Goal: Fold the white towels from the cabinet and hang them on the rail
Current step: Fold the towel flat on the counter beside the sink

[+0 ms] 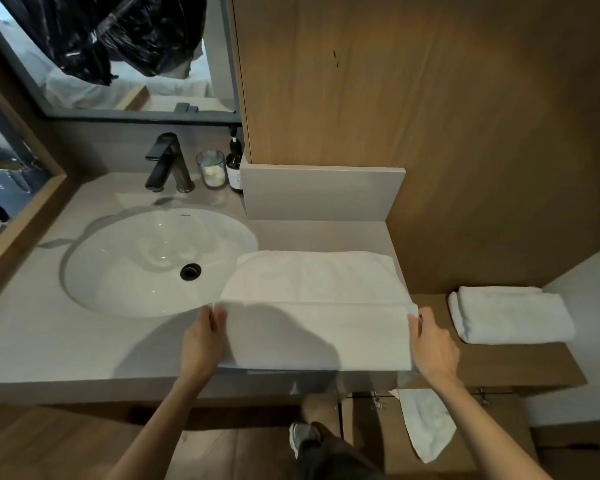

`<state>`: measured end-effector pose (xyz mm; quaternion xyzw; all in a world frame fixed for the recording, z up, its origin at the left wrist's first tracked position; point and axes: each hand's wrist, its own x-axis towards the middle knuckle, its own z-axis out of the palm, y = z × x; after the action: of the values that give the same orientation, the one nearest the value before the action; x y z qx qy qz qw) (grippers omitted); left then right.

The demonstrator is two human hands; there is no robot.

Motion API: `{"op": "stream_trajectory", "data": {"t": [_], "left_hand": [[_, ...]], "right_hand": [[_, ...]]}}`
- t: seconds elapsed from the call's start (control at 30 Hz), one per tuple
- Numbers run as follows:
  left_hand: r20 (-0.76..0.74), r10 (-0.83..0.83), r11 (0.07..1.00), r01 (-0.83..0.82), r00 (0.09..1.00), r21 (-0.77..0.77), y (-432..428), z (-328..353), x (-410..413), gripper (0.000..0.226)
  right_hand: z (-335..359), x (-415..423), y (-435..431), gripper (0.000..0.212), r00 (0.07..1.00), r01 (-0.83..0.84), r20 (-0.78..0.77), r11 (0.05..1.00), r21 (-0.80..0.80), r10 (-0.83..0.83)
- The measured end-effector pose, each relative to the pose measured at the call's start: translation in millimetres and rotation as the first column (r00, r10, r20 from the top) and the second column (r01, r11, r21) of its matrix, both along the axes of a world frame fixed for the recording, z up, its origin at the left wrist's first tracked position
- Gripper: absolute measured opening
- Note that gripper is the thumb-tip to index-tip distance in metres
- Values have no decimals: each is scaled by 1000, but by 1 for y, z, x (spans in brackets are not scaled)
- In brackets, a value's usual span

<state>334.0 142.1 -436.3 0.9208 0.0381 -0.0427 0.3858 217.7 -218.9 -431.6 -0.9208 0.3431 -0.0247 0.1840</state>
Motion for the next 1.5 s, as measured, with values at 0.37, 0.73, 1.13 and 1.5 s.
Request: {"op": "stream_trajectory", "data": {"t": [0.37, 0.73, 1.13, 1.5], "left_hand": [[277, -212, 919, 94, 937, 384, -3, 3, -1, 37], [42, -786, 525, 629, 617, 574, -45, -19, -24, 71], [-1, -818, 440, 627, 575, 642, -22, -12, -29, 90], [-21, -858, 375, 653, 514, 658, 16, -5, -30, 86]], "right_hand": [[-2, -1, 12, 19, 1000, 18, 25, 992, -122, -15], [-7, -17, 10, 54, 991, -130, 25, 982, -135, 135], [-5, -20, 34, 74, 688, -701, -265, 714, 0, 676], [8, -34, 20, 84, 651, -717, -355, 697, 5, 672]]}}
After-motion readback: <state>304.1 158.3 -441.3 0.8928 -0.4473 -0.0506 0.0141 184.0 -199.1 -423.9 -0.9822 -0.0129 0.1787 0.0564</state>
